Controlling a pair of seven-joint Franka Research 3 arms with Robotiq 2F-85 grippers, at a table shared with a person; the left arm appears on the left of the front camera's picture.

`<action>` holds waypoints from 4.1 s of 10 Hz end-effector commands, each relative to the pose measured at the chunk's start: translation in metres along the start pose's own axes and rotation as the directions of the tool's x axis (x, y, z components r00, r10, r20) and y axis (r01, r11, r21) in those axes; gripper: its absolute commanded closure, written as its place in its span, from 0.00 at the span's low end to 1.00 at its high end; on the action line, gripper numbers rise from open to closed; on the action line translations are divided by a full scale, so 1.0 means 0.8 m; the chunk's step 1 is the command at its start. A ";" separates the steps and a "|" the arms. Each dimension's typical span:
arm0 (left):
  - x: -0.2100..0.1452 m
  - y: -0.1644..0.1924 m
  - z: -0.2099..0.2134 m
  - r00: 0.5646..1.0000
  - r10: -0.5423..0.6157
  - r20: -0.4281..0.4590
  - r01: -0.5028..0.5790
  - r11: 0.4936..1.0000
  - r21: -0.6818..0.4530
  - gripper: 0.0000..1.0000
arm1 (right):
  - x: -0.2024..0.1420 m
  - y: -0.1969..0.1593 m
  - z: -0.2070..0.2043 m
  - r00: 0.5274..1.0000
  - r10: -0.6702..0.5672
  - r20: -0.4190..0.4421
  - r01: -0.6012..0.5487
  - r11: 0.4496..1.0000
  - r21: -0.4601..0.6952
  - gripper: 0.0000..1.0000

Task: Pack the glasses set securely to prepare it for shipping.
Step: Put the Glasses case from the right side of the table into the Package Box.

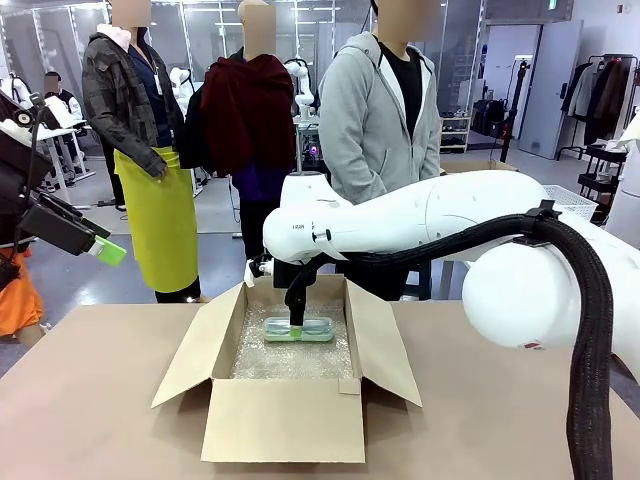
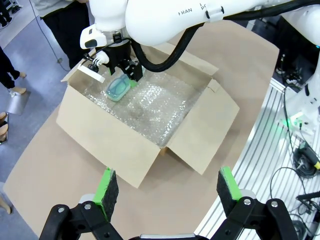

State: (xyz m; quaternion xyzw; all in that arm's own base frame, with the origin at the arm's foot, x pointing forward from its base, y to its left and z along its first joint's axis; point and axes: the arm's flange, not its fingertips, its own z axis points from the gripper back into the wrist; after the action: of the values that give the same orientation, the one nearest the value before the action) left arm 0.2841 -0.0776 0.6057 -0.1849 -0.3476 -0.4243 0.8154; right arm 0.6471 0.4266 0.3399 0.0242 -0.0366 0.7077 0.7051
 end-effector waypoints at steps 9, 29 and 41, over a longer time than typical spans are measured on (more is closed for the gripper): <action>0.000 0.000 0.002 1.000 -0.004 0.004 0.004 1.000 -0.002 0.00 | -0.015 0.082 0.122 0.997 -0.072 0.002 0.072 0.997 -0.013 0.05; 0.000 0.000 0.002 1.000 -0.004 0.004 0.004 1.000 -0.002 0.00 | -0.473 0.384 0.275 0.295 -0.900 0.322 0.952 0.304 -0.024 0.05; 0.000 0.000 0.002 1.000 -0.004 0.004 0.004 1.000 -0.002 0.00 | -0.473 0.384 0.275 0.295 -0.900 0.322 0.952 0.304 -0.024 0.05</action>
State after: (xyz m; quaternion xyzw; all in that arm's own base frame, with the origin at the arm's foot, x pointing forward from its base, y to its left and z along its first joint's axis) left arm 0.2842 -0.0775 0.6061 -0.1840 -0.3479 -0.4240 0.8157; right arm 0.3381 0.0313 0.5217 0.0552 -0.1822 0.1469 0.9707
